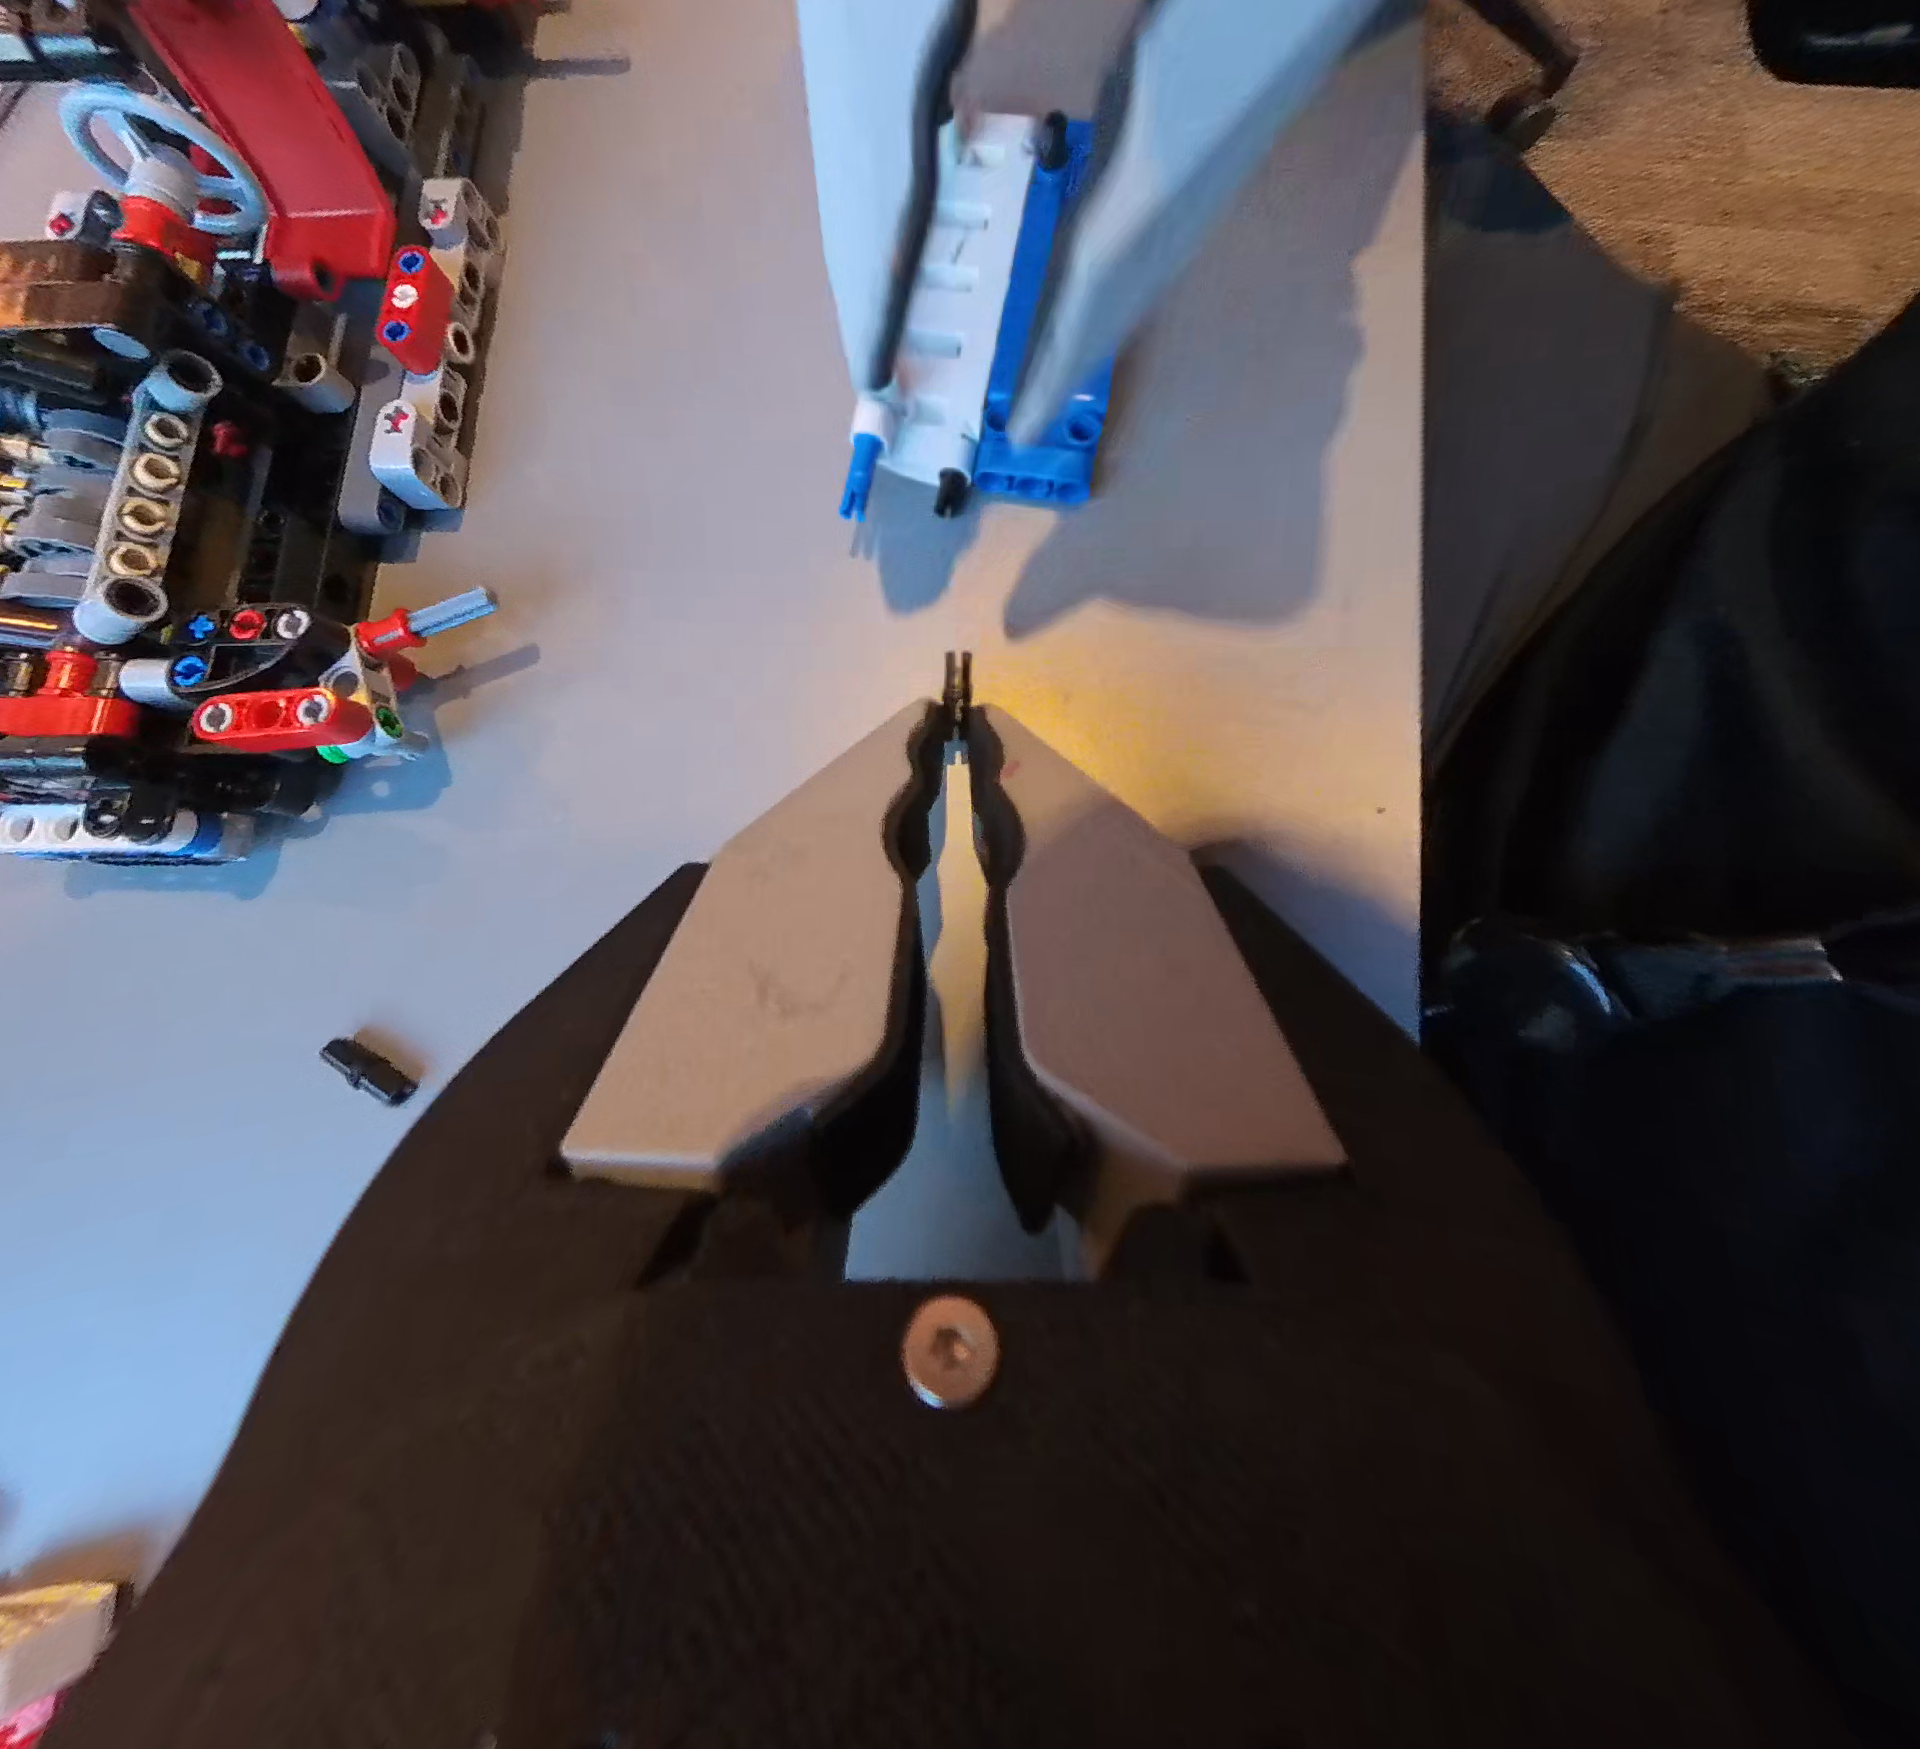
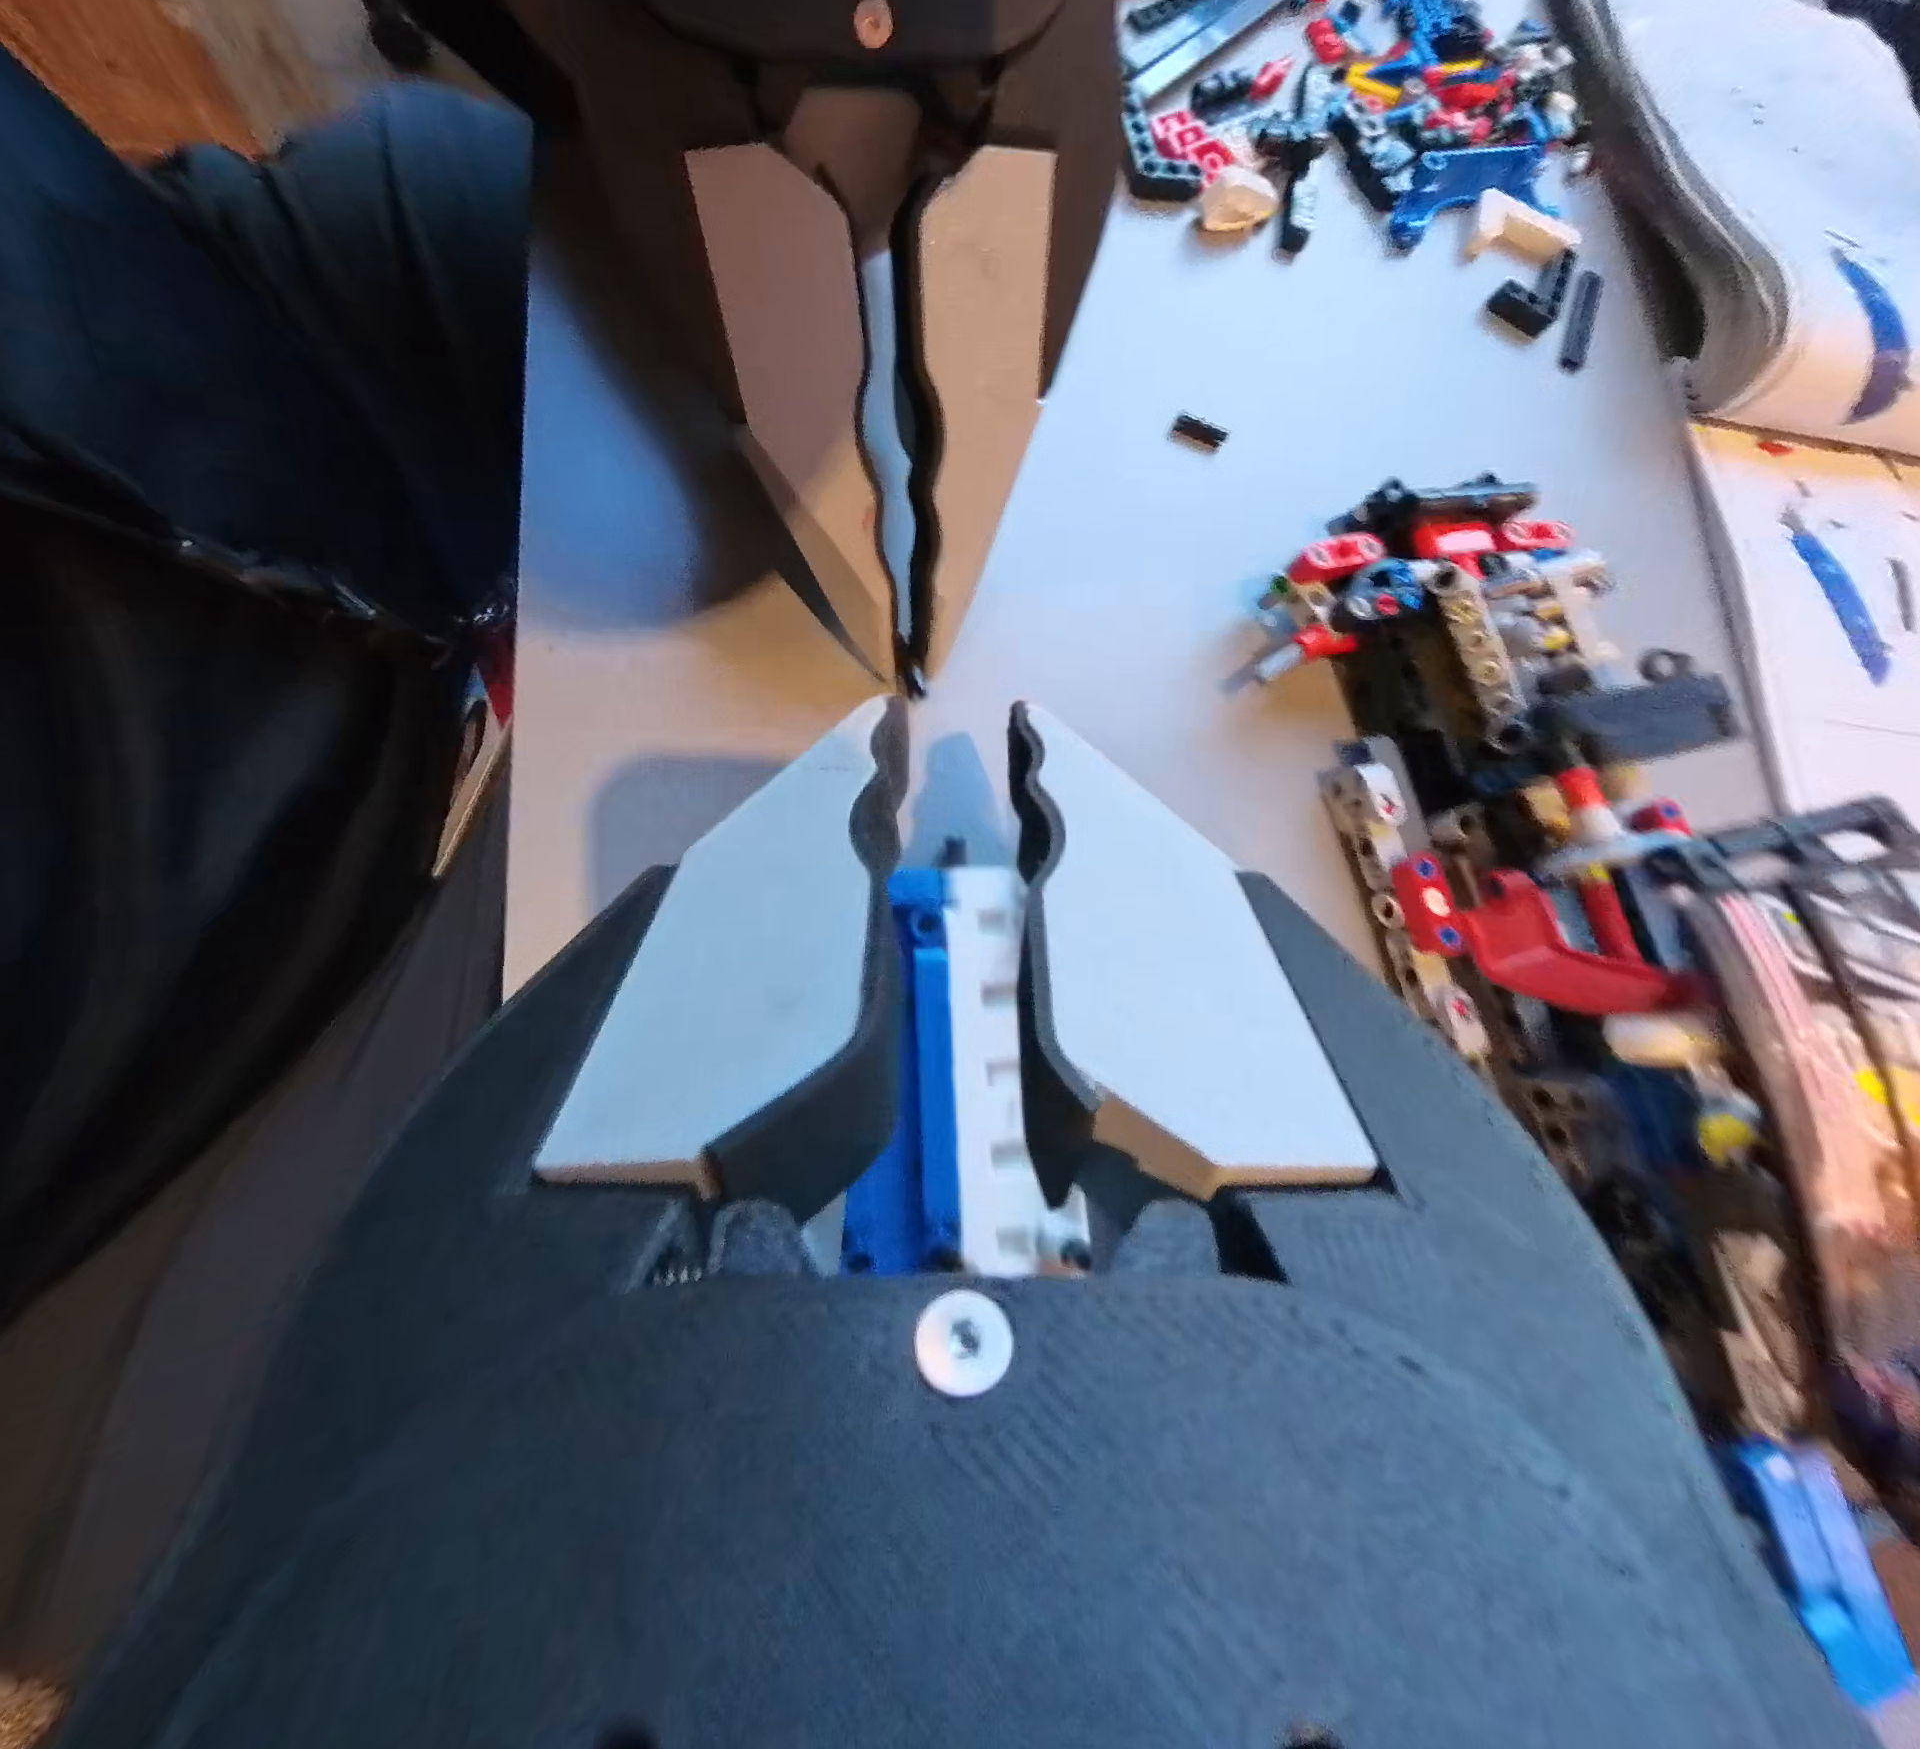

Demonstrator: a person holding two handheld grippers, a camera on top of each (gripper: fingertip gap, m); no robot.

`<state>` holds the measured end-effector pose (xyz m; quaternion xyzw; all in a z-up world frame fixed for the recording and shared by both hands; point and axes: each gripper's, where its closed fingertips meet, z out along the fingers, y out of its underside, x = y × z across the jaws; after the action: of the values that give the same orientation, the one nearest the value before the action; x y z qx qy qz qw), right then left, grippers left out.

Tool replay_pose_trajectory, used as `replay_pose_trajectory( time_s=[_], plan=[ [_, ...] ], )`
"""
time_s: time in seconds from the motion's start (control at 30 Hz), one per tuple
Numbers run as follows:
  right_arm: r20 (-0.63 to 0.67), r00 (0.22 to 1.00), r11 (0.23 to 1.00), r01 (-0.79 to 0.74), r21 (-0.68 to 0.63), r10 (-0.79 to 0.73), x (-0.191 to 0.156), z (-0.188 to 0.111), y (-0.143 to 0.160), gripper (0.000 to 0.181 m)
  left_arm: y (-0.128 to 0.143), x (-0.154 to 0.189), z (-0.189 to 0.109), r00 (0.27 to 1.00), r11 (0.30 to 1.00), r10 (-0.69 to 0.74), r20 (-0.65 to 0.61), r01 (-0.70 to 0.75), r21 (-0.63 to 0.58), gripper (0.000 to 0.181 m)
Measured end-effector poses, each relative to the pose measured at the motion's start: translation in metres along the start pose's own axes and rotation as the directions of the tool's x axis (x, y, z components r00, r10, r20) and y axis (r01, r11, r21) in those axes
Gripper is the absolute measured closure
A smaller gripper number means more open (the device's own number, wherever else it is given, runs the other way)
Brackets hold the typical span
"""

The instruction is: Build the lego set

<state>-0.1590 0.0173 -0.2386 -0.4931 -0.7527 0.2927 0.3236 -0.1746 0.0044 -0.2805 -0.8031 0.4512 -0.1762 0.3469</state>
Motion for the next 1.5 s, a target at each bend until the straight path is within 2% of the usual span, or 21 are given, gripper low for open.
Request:
replay_pose_trajectory(
  time_s=[0.07, 0.13, 0.27, 0.47, 0.67, 0.9, 1.1, 1.27, 1.5],
  plan=[
    [0.029, 0.998, 0.999, -0.051, 0.005, 0.051, 0.01, -0.018, 0.009, 0.17, -0.002, 0.002, 0.002, 0.999, 1.0, -0.015, -0.03, 0.015, 0.002, 0.18],
    [0.081, 0.99, 0.993, -0.116, -0.018, 0.118, 0.015, -0.025, 0.022, 0.164, -0.004, 0.004, 0.004, 0.998, 1.0, -0.023, -0.062, 0.023, 0.002, 0.18],
    [0.156, 0.976, 0.985, -0.133, -0.113, 0.15, 0.013, -0.017, 0.043, 0.149, -0.01, 0.009, 0.009, 0.996, 1.0, -0.016, -0.092, 0.016, 0.003, 0.18],
    [0.218, 0.971, 0.976, -0.054, -0.21, 0.1, 0.004, -0.002, 0.054, 0.148, -0.016, 0.013, 0.016, 0.992, 0.999, -0.033, -0.121, 0.033, 0.0, 0.18],
    [0.242, 0.965, 0.972, -0.045, -0.231, 0.102, 0.003, 0.003, 0.055, 0.143, -0.019, 0.012, 0.019, 0.989, 0.998, -0.055, -0.139, 0.054, -0.011, 0.18],
    [0.258, 0.964, 0.968, 0.004, -0.252, 0.063, 0.006, 0.007, 0.052, 0.146, -0.02, 0.009, 0.021, 0.992, 0.997, -0.033, -0.121, 0.025, -0.068, 0.18],
    [0.268, 0.959, 0.972, -0.025, -0.232, 0.088, 0.005, 0.013, 0.047, 0.15, -0.019, 0.007, 0.021, 0.989, 0.993, -0.054, -0.138, 0.039, -0.11, 0.18],
    [0.26, 0.963, 0.981, -0.027, -0.192, 0.077, 0.002, 0.015, 0.044, 0.15, -0.015, -0.003, 0.018, 0.996, 0.982, 0.014, -0.092, -0.031, -0.187, 0.18],
    [0.245, 0.967, 0.986, -0.022, -0.165, 0.062, 0.002, 0.016, 0.043, 0.15, -0.015, 0.0, 0.017, 0.994, 0.99, -0.015, -0.107, 0.0, -0.143, 0.18]
  ],
)
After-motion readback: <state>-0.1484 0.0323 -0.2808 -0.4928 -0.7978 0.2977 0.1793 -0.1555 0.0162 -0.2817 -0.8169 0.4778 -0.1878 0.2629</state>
